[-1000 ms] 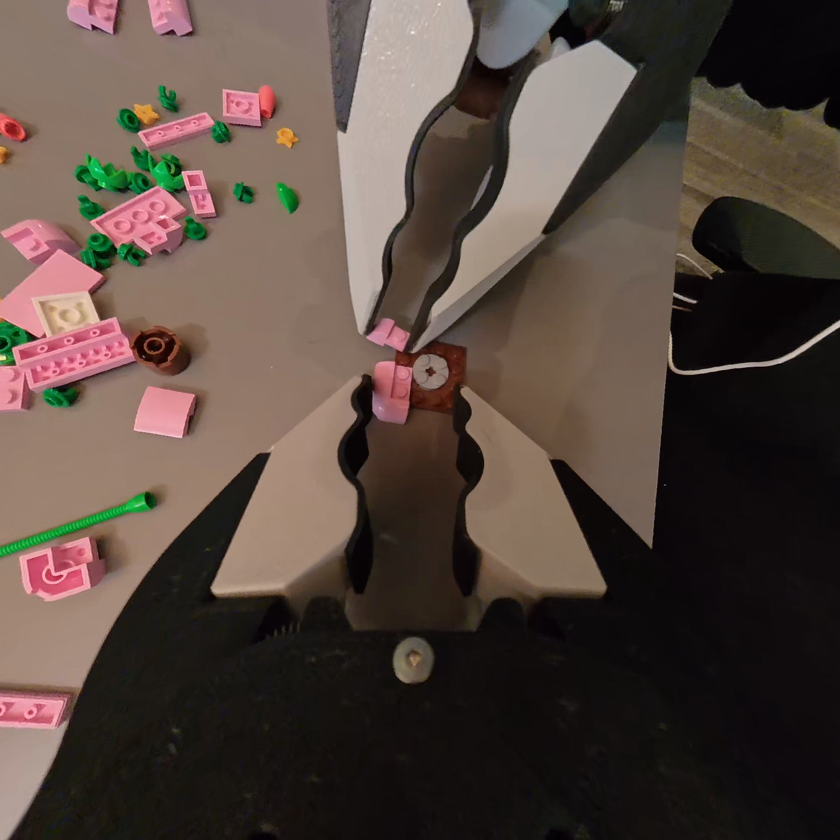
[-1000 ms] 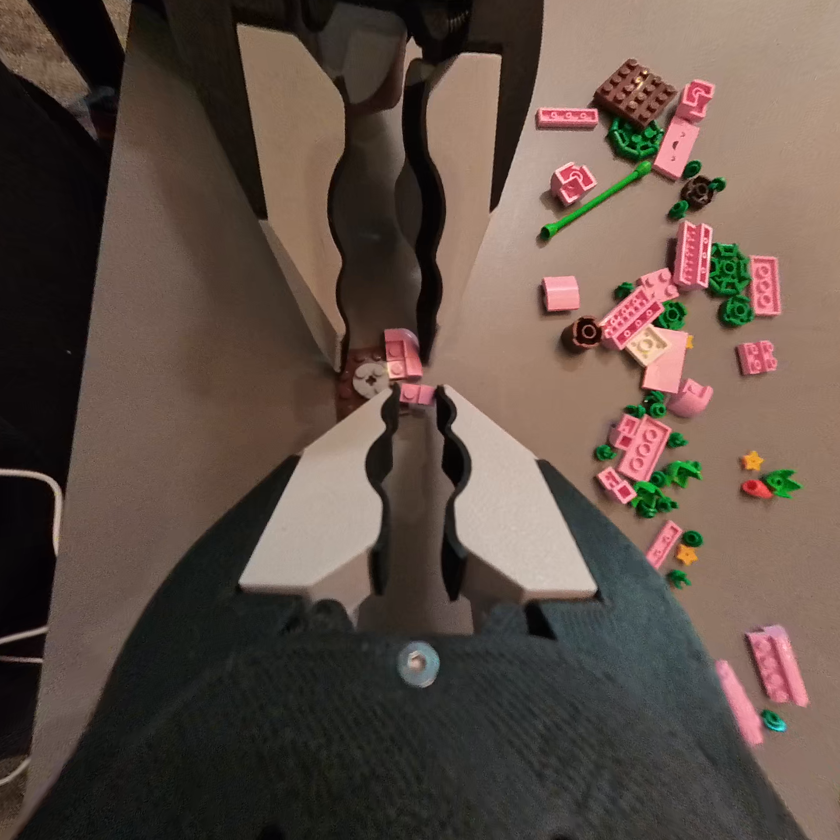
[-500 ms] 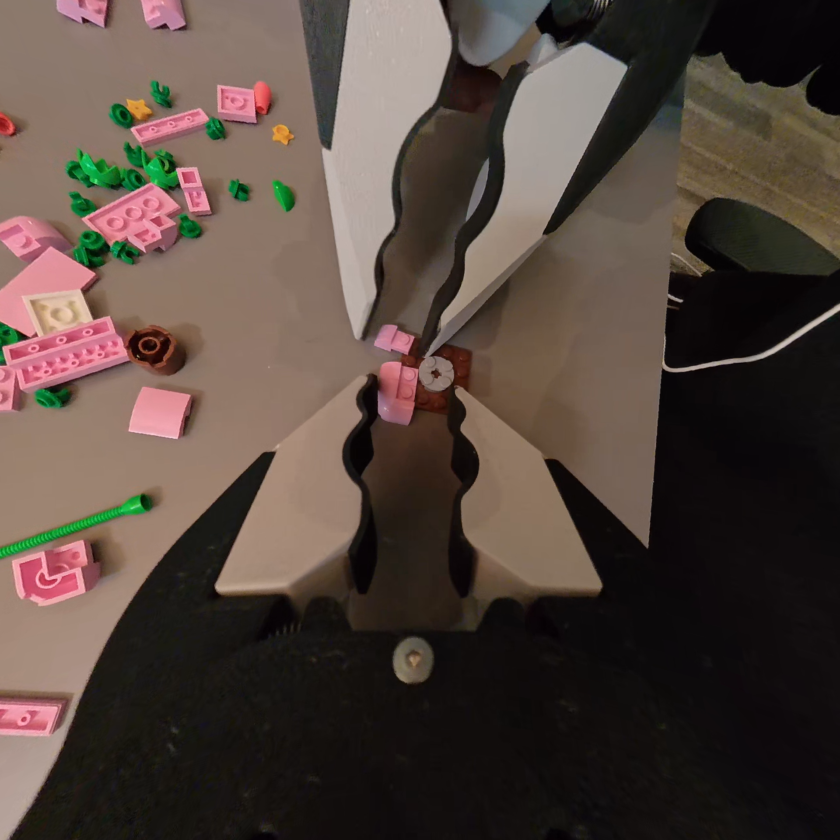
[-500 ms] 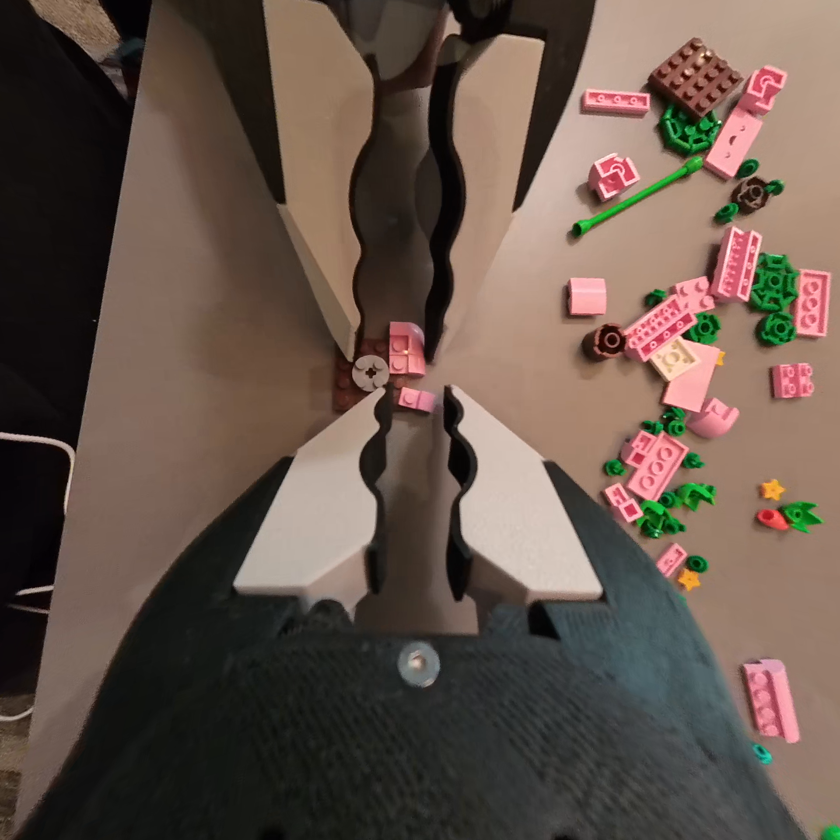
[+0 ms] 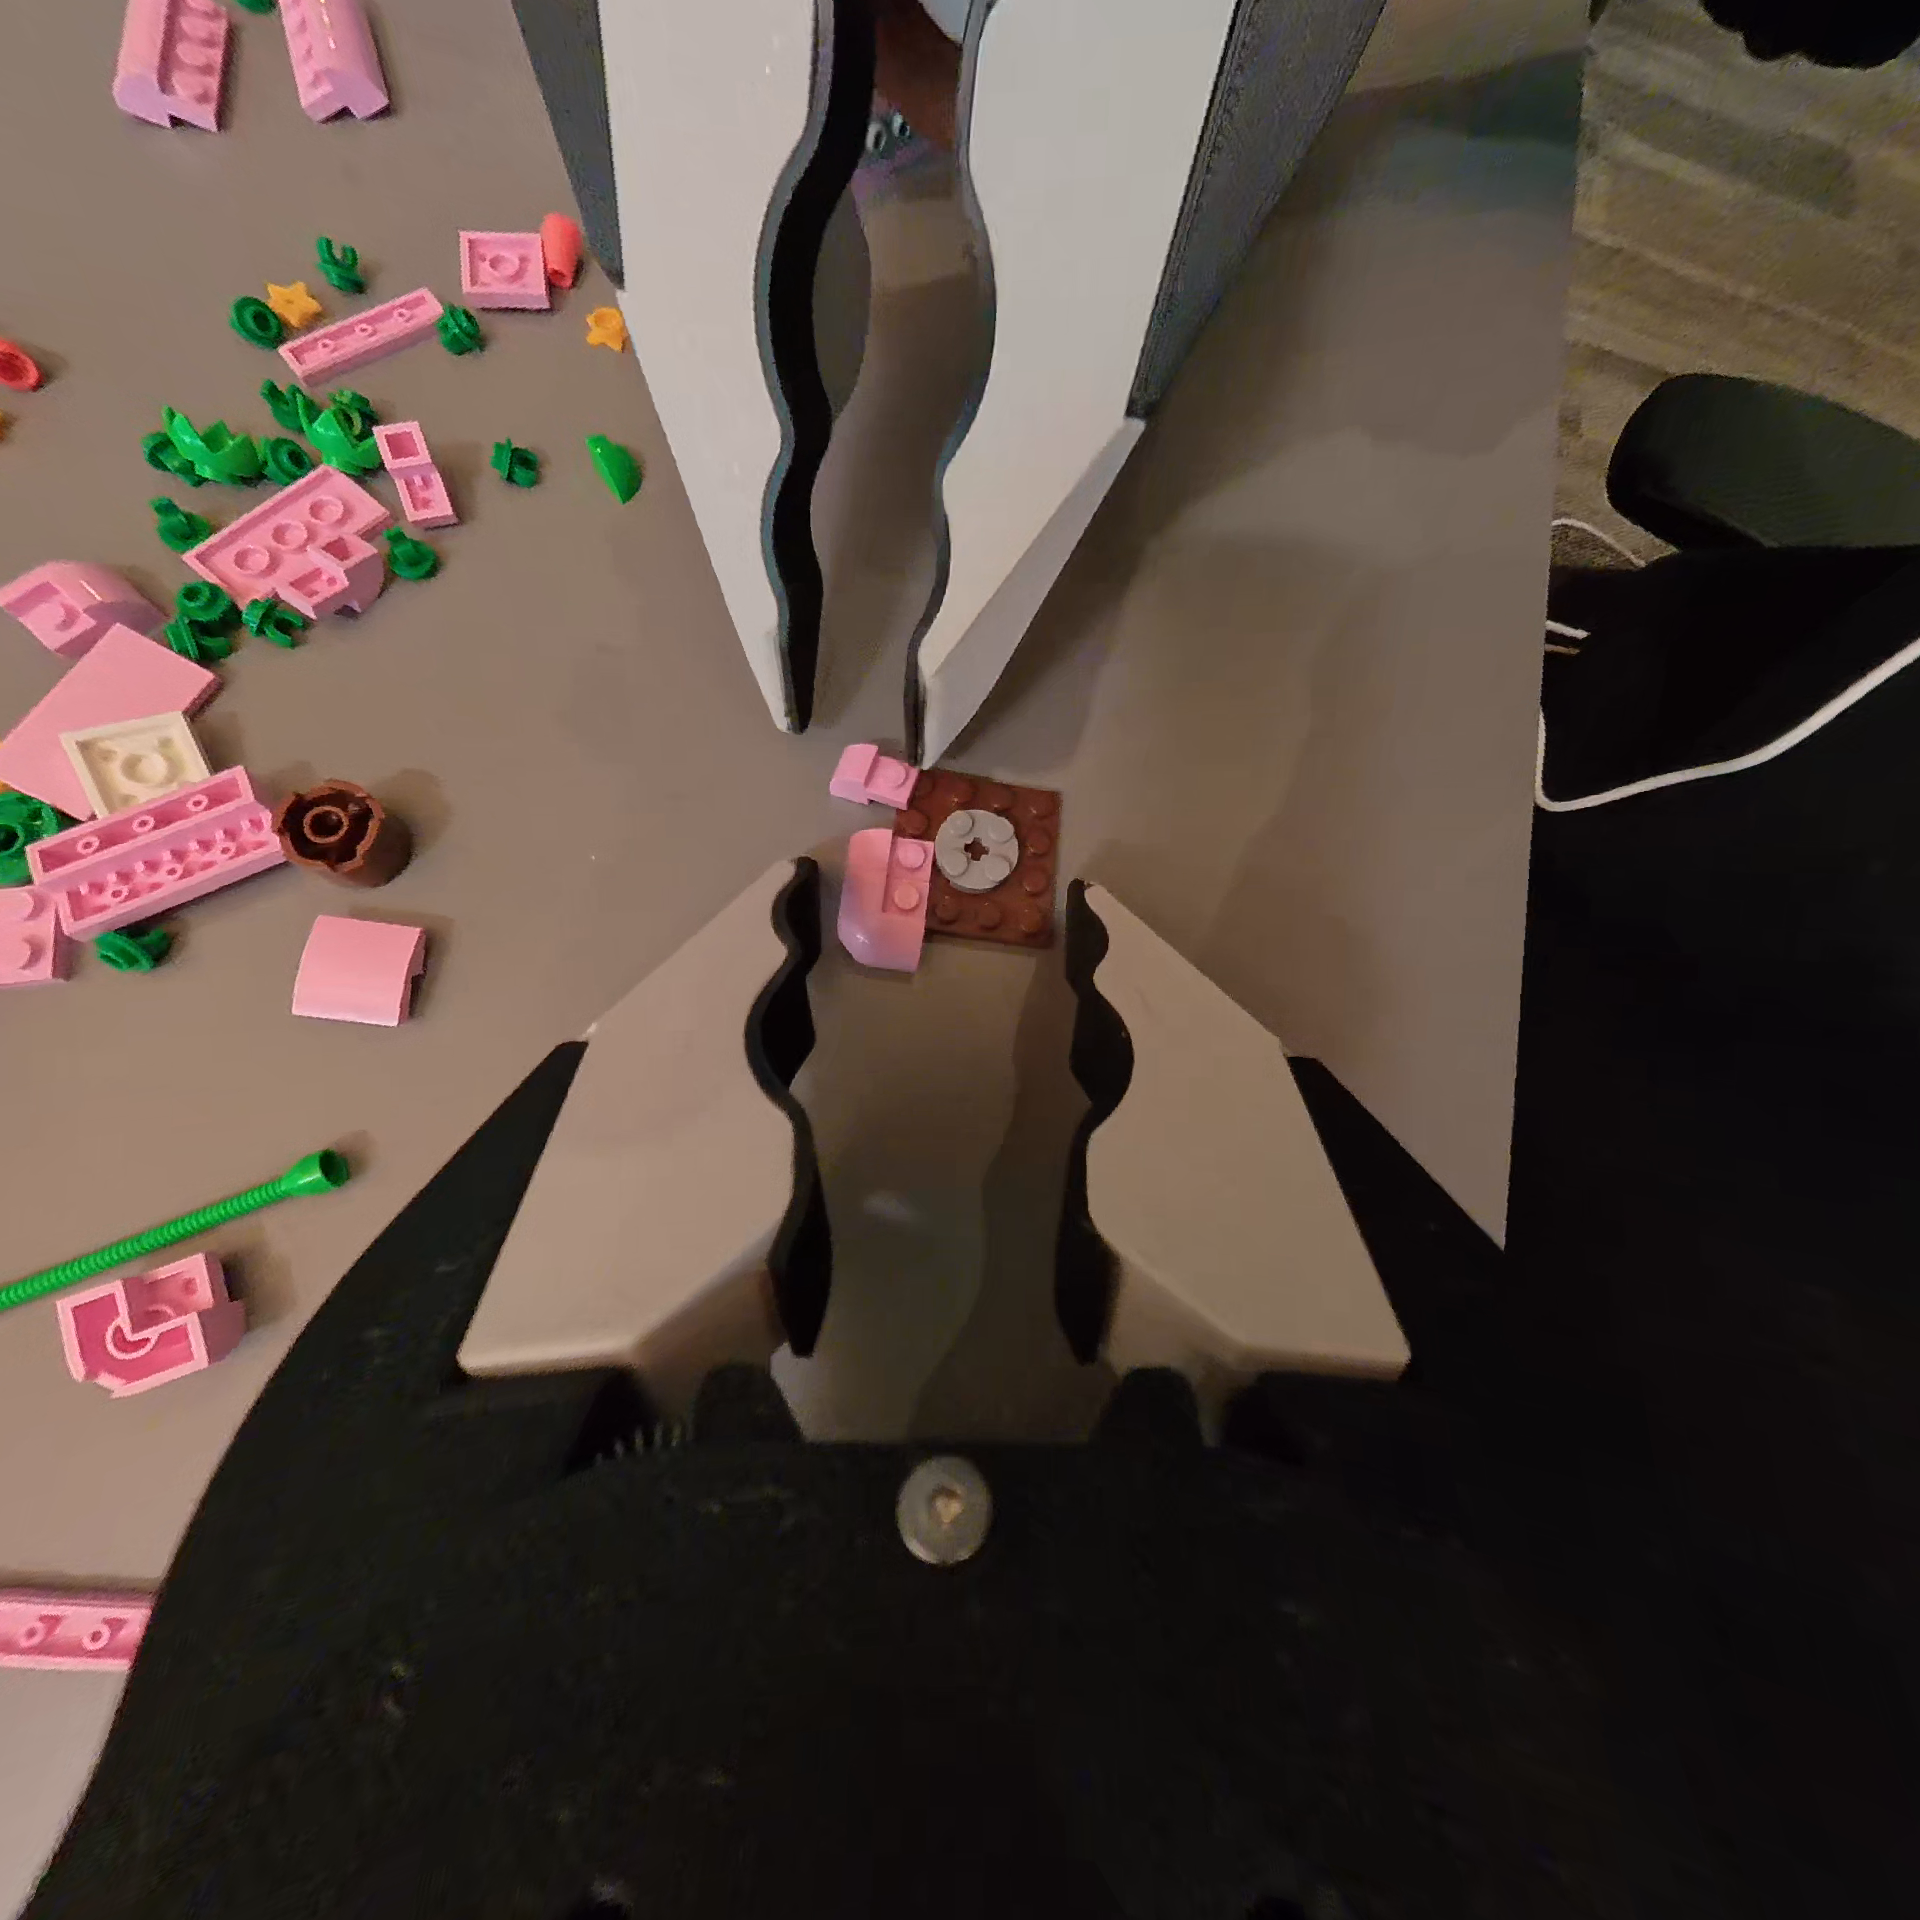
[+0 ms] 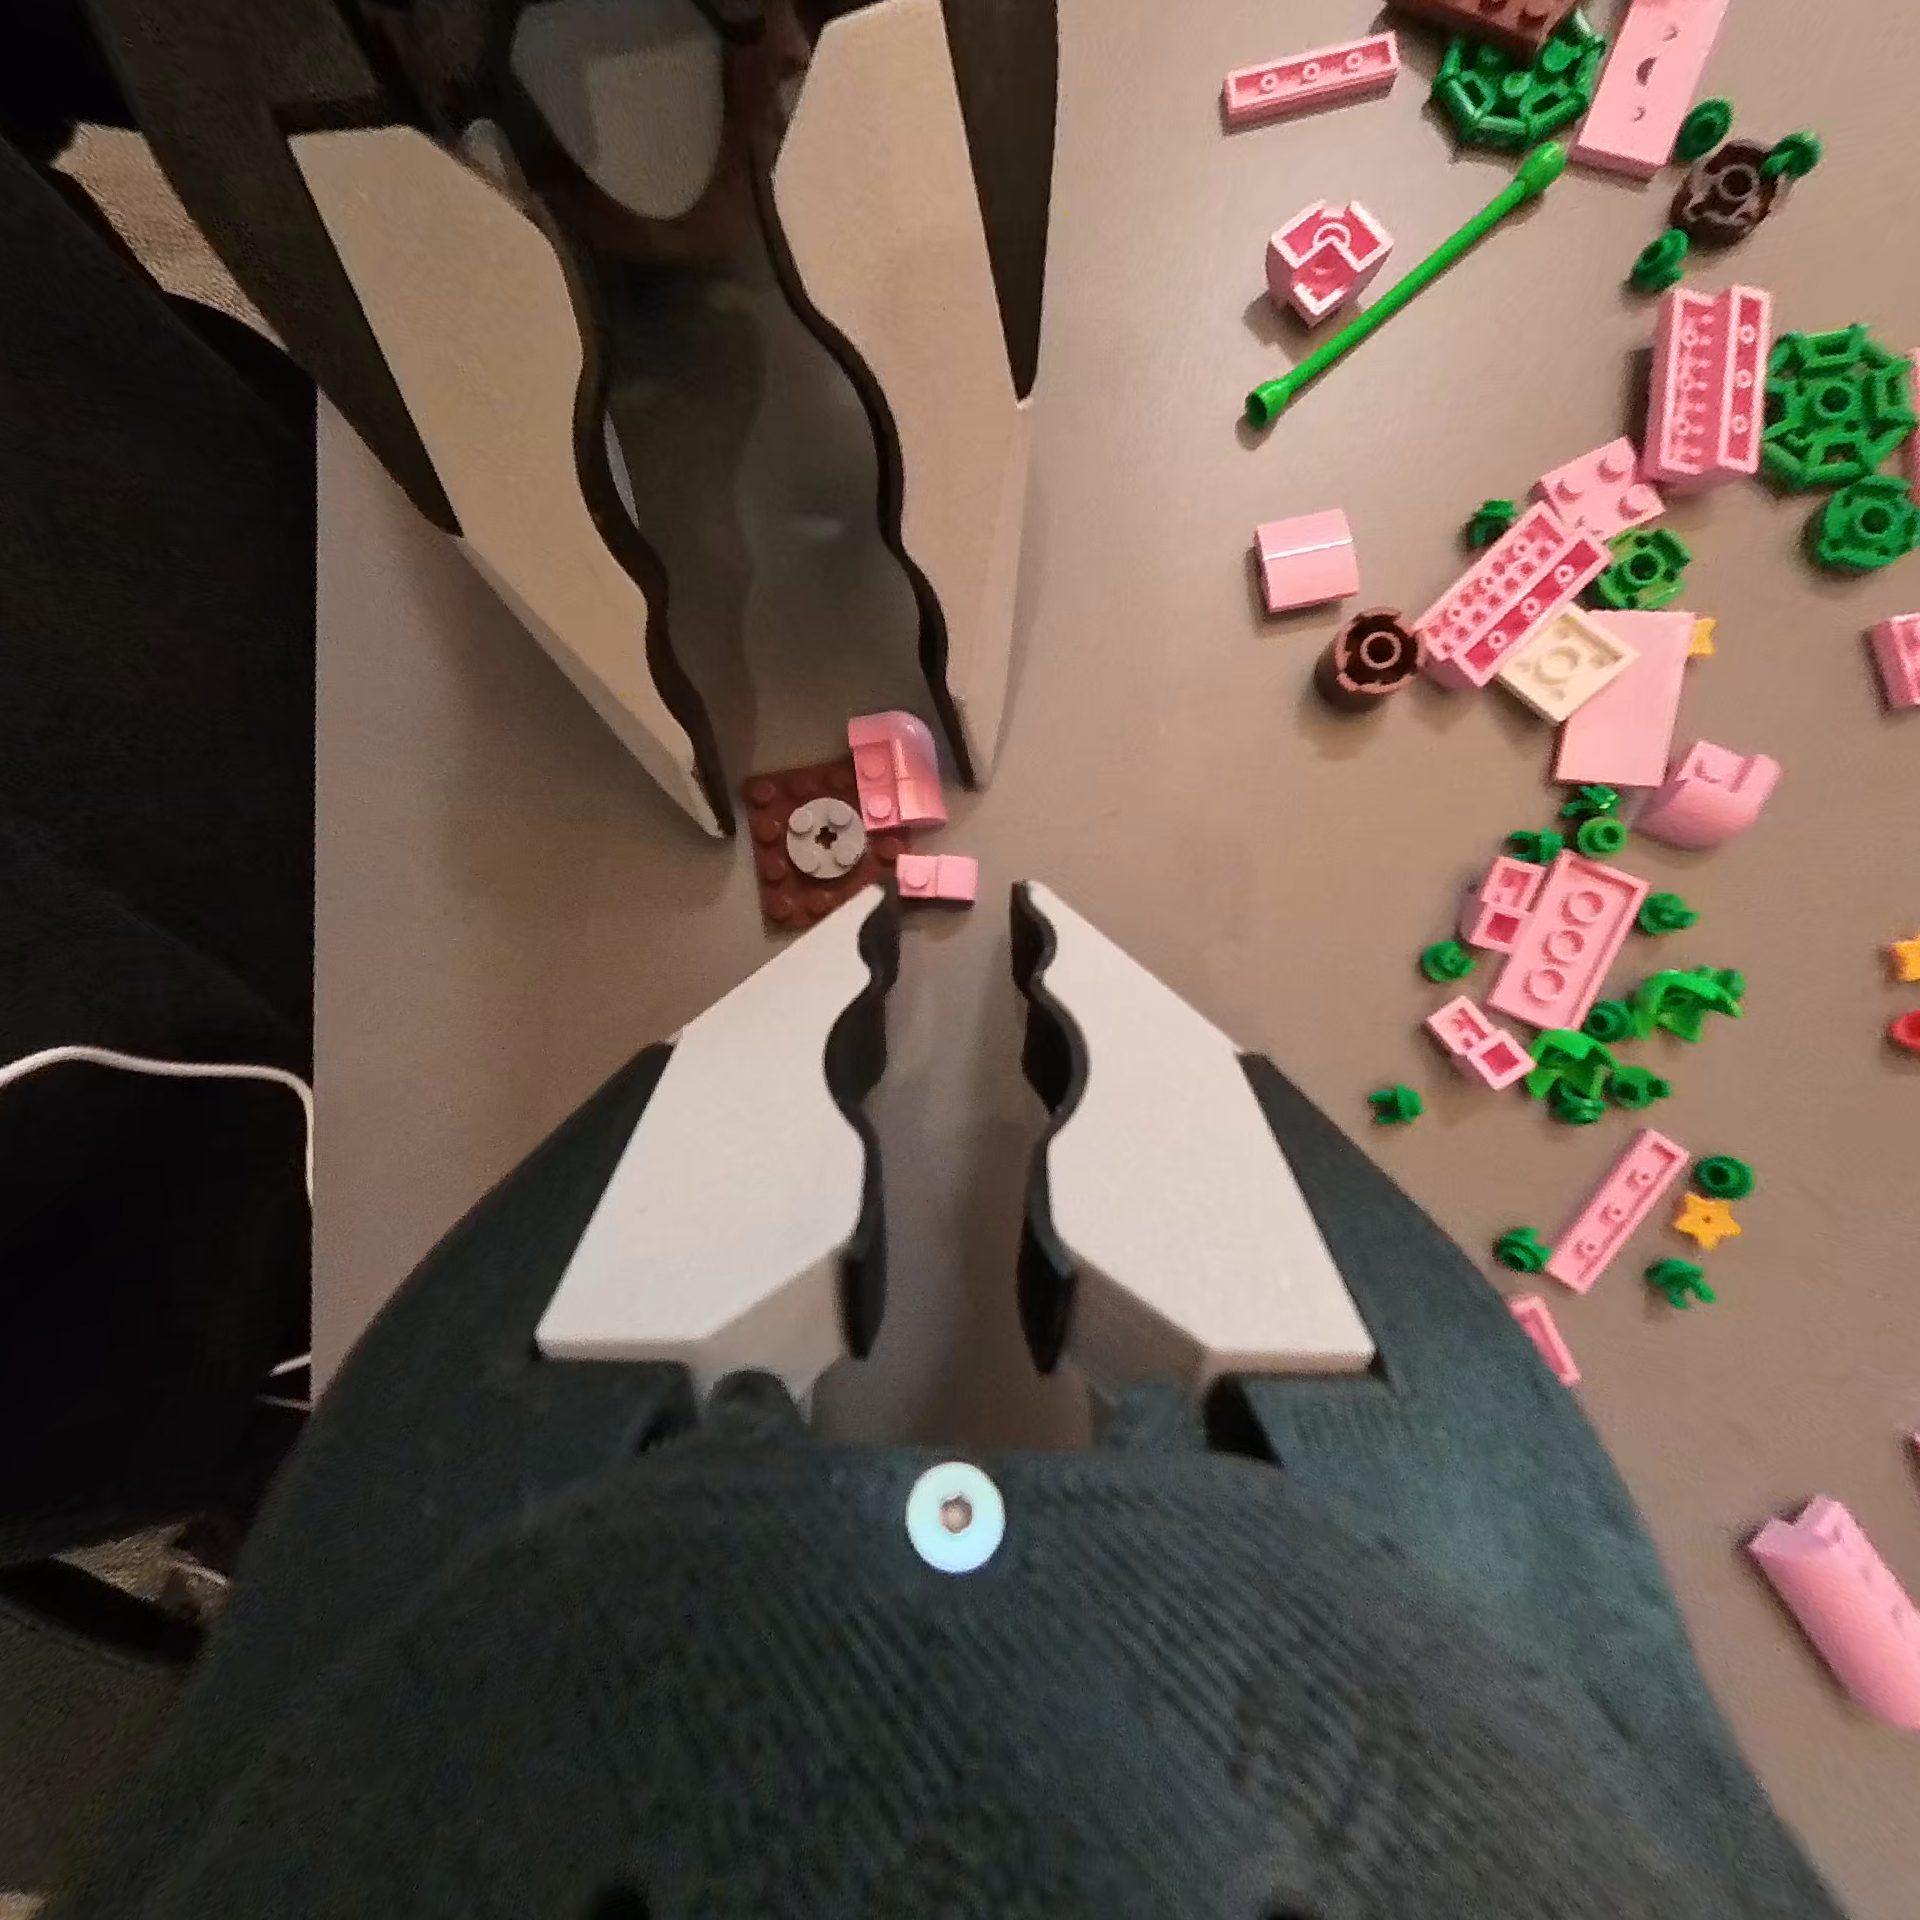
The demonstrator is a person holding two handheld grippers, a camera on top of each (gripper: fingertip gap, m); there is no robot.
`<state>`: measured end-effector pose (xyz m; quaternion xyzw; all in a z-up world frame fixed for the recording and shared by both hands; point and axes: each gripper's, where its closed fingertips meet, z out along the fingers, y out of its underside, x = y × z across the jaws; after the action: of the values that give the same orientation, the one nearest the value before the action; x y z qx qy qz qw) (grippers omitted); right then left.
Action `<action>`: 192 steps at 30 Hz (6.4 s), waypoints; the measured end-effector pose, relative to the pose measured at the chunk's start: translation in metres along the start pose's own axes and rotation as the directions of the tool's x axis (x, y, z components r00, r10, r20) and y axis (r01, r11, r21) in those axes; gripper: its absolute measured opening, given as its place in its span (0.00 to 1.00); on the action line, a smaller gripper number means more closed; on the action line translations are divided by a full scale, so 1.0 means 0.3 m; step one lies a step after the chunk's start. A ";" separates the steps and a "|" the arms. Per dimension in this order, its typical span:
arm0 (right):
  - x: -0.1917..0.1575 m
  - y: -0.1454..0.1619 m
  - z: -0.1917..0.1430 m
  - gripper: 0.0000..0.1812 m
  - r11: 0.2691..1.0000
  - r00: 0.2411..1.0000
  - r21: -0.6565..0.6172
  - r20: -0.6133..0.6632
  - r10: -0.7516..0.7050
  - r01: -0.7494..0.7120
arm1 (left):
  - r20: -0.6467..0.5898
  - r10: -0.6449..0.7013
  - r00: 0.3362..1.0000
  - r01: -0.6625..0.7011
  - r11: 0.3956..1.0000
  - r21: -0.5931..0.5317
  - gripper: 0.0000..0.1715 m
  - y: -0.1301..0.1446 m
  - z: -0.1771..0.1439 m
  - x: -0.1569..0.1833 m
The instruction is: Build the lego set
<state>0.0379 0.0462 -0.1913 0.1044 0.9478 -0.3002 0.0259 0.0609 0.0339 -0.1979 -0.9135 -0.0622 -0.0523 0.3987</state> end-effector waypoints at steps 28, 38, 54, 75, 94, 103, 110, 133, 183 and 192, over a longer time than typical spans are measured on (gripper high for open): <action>0.024 -0.052 -0.008 0.14 0.968 0.971 0.081 0.034 0.236 -0.238 | 0.003 -0.010 1.000 0.010 1.000 0.000 0.22 0.000 0.000 -0.005; 0.053 -0.031 0.000 0.12 0.933 0.941 0.123 0.022 0.338 -0.338 | -0.007 -0.020 1.000 0.020 1.000 0.003 0.22 -0.001 -0.001 -0.005; 0.035 -0.020 -0.011 0.10 0.948 0.949 0.110 -0.063 0.308 -0.300 | 0.004 -0.008 1.000 0.008 1.000 0.000 0.22 0.000 0.001 -0.005; 0.038 -0.016 0.001 0.09 0.953 0.956 0.090 -0.031 0.293 -0.289 | -0.013 -0.025 1.000 0.025 1.000 0.004 0.22 -0.001 -0.001 -0.004; 0.001 -0.036 -0.008 0.04 0.961 0.961 0.066 0.088 0.262 -0.268 | -0.016 -0.027 0.999 0.027 1.000 0.005 0.22 -0.002 -0.002 -0.004; -0.005 -0.025 0.025 0.00 0.987 0.984 -0.024 0.073 0.162 -0.161 | 0.013 0.003 1.000 -0.003 1.000 0.014 0.21 -0.005 -0.005 -0.005; 0.026 -0.045 0.002 0.05 0.986 0.985 0.010 0.032 0.167 -0.168 | 0.009 -0.007 1.000 0.007 0.999 0.046 0.21 -0.017 -0.017 -0.007; 0.035 -0.160 -0.064 0.03 0.876 0.921 0.299 0.035 0.387 -0.379 | 0.168 -0.062 0.984 0.006 0.949 0.315 0.21 -0.100 -0.145 -0.109; -0.015 -0.036 0.032 0.04 0.557 0.594 0.393 -0.036 0.804 -0.731 | 0.110 0.035 0.993 -0.033 0.999 -0.016 0.31 0.026 -0.017 -0.019; 0.001 -0.031 -0.017 0.10 0.606 0.645 0.413 -0.056 0.762 -0.680 | 0.102 0.032 0.994 -0.031 0.999 -0.014 0.29 0.025 -0.018 -0.018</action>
<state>0.0356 0.0418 -0.1821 0.5160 0.7490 -0.4153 0.0181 0.0565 0.0244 -0.2005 -0.9184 -0.0677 0.0005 0.3899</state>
